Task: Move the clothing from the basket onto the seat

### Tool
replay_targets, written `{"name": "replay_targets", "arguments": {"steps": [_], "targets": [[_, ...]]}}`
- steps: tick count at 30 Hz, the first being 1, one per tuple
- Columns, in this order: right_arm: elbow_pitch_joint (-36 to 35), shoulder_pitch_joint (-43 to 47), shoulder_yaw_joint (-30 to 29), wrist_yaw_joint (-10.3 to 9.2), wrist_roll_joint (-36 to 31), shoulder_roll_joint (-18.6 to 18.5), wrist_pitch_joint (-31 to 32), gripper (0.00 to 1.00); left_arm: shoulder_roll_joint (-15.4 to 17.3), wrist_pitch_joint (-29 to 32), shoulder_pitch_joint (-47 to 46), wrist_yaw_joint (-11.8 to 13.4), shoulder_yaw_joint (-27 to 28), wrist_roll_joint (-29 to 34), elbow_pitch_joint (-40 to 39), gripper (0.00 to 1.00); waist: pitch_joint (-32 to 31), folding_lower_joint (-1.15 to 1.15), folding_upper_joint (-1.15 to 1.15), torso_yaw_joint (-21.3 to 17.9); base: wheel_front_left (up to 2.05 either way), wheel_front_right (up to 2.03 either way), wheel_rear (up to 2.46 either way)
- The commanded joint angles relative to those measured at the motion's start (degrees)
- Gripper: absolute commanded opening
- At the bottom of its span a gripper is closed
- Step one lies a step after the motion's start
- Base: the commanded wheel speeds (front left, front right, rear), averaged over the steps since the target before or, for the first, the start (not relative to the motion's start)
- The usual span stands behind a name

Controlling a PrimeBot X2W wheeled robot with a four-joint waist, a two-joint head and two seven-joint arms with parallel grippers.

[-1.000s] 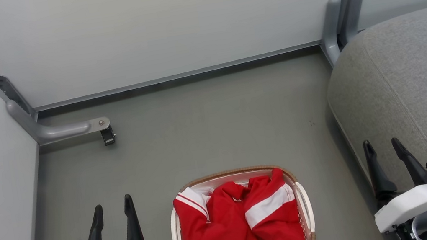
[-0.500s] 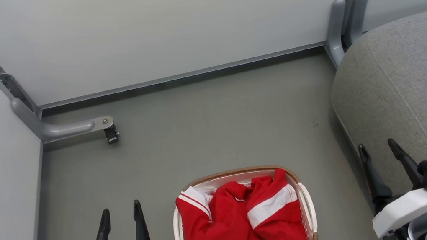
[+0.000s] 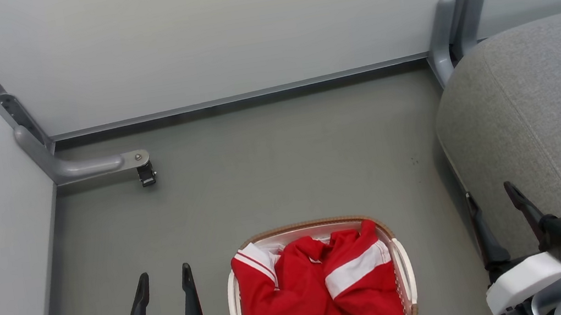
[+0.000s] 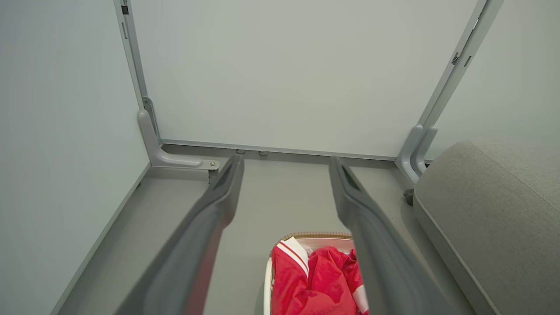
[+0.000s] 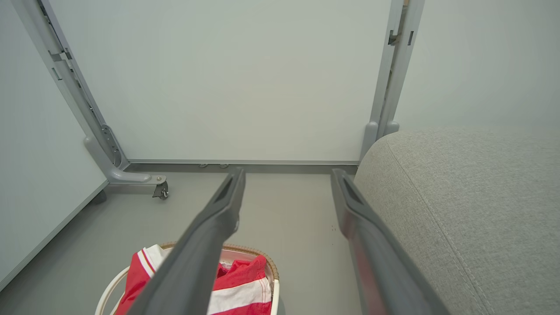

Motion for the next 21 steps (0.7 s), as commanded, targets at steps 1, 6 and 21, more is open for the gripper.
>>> {"name": "replay_targets", "arguments": {"steps": [1,6,21], "targets": [[0.07,0.83,-0.01,0.00,-0.29,-0.34,-0.28,1.00,0.39,-0.22,0.71,0.03,-0.04,0.24,0.03,1.00,0.04,0.00,0.00,0.00,0.00,0.00,0.00],[0.18,0.70,-0.02,0.00,-0.09,-0.34,-0.28,1.00,0.39,-0.22,0.42,0.01,-0.06,0.14,0.24,1.00,0.19,0.00,0.00,0.02,0.00,0.00,0.00],[-0.30,0.13,-0.11,0.00,0.34,-0.34,-0.28,1.00,0.39,-0.22,-0.11,0.25,0.02,0.39,-0.47,1.00,1.25,0.00,0.00,-0.09,0.00,0.00,0.00]]}}
